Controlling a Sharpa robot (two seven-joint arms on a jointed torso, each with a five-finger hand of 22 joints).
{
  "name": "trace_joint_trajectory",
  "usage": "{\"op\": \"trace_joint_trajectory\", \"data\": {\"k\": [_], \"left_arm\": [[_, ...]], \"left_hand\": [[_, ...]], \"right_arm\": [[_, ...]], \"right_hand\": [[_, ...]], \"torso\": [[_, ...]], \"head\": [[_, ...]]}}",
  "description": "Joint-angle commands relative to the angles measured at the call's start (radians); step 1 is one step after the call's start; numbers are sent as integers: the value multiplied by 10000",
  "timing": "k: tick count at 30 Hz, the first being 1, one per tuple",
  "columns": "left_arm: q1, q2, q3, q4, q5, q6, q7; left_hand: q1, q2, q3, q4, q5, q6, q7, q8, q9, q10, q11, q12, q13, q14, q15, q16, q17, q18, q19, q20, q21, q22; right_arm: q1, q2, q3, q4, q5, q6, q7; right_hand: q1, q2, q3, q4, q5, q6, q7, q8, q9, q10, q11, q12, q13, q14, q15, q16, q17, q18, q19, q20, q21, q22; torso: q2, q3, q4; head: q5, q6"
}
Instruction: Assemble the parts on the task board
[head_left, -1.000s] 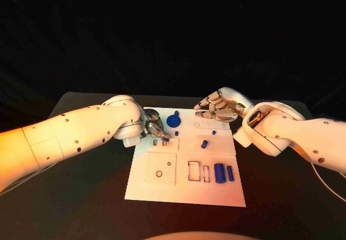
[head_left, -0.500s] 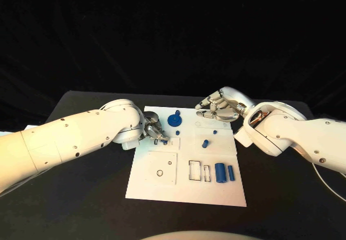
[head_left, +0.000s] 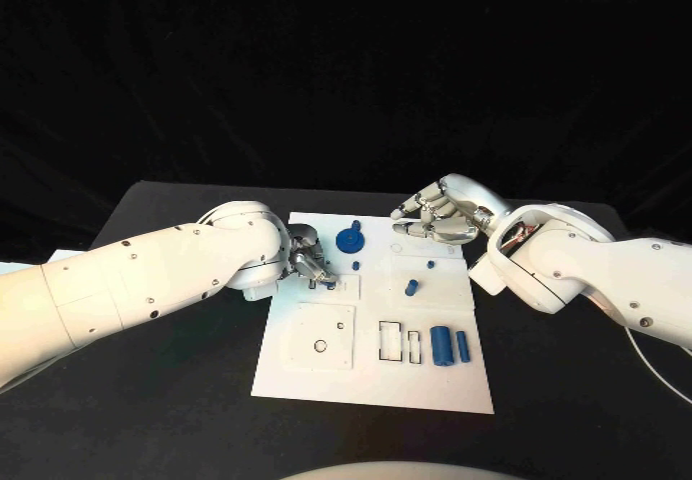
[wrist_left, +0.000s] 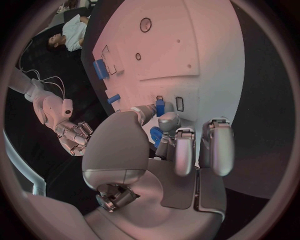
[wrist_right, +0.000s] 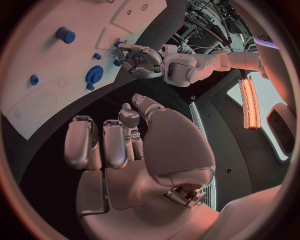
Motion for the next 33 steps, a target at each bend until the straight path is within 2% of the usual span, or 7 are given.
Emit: {"op": "trace_joint_trajectory", "data": {"k": [1, 18, 24, 33], "left_arm": [[-60, -14, -31, 23, -286, 362, -171], [-74, 64, -28, 77, -298, 584, -199], [-73, 69, -27, 54, -235, 619, -205], [-71, 160, -26, -34, -210, 702, -280]], "left_hand": [[20, 72, 1547, -1531, 38, 19, -71, 61, 18, -38, 1, -53, -4, 1050, -73, 24, 2632, -100, 232, -75, 44, 1249], [-262, 4, 1601, -1619, 83, 171, -133, 146, -16, 243, -44, 157, 188, 1050, -100, 24, 2632, -128, 301, -90, 119, 1367], [-597, 73, 1577, -1570, 82, 367, -215, 193, -84, 461, -109, 312, 337, 1050, -152, 24, 2632, -145, 346, -134, 166, 1445], [-1039, 207, 1486, -1425, 72, 592, -303, 215, -184, 653, -177, 457, 488, 1050, -211, 24, 2632, -172, 410, -189, 236, 1552]], "right_arm": [[-10, 10, -1, 11, -43, 91, 51], [-12, -13, -3, 31, -26, 65, 57], [-12, -16, -3, 34, -23, 62, 56], [-12, -11, -3, 34, -20, 62, 55]], "right_hand": [[-86, 23, 8, 57, 2, -86, -1, -40, 17, -17, 10, -5, -9, 378, 69, -66, -2, 94, -42, 10, -57, -4], [-104, 36, 4, 74, 60, -89, -2, -37, 21, -18, 10, 3, -4, 379, 70, -75, -4, 94, -41, 11, -64, -9], [-114, 38, 0, 82, 67, -90, -1, -37, 22, -19, 11, 0, -7, 379, 70, -75, -4, 95, -42, 12, -66, -12], [-114, 38, 0, 82, 67, -90, -1, -37, 22, -19, 11, 0, -7, 379, 70, -75, -4, 95, -42, 12, -66, -12]], "torso": [[9, 5, -7], [16, 7, -12], [13, 4, 4], [7, 5, -7]], "head": [[-1, -5], [-41, -42], [-59, -57], [-58, -68]]}}
